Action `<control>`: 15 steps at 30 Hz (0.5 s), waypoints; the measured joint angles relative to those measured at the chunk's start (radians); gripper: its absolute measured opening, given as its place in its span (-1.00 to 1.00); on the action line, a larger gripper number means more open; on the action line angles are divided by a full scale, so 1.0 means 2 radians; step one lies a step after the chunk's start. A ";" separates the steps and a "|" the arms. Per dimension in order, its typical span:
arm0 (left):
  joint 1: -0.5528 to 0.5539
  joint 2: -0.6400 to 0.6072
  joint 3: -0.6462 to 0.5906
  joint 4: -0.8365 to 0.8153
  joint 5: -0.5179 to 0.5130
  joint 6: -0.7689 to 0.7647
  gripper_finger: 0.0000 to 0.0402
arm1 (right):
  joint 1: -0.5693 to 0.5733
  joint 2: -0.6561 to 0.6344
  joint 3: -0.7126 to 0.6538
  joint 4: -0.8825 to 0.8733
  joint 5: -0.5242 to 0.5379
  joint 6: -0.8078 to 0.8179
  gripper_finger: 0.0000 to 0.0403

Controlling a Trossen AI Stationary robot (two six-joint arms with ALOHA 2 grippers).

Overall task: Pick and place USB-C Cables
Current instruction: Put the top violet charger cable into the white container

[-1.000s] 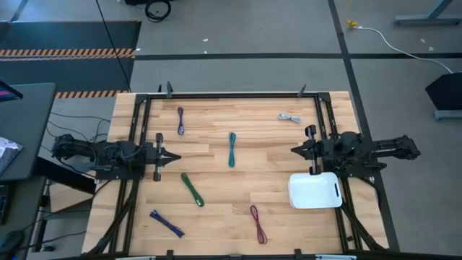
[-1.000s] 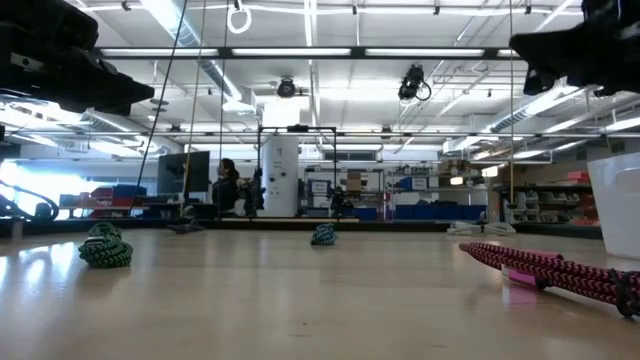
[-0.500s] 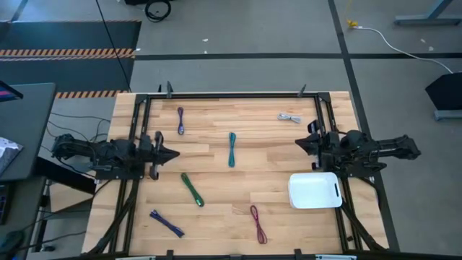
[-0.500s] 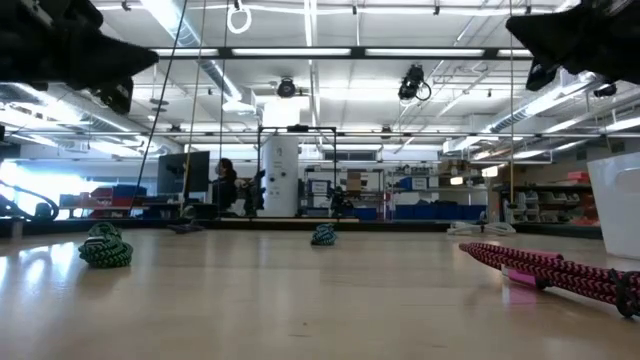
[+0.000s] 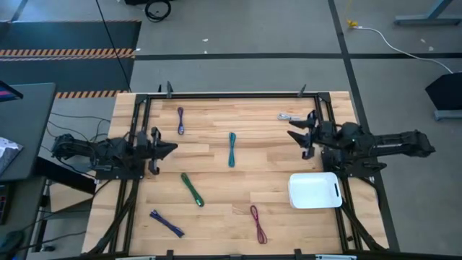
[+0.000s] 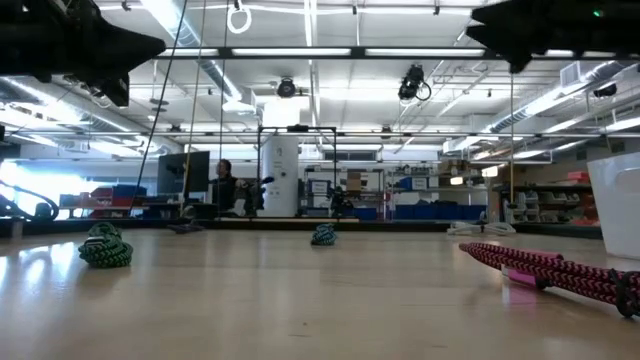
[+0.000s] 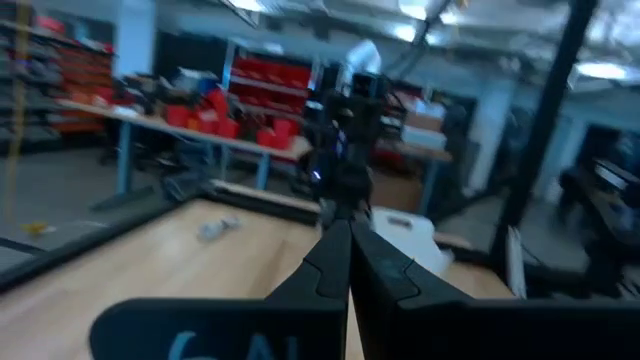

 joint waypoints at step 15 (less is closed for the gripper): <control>0.000 0.028 0.014 0.017 -0.120 0.125 -0.54 | -0.130 0.402 0.352 -0.363 0.028 -0.002 -0.03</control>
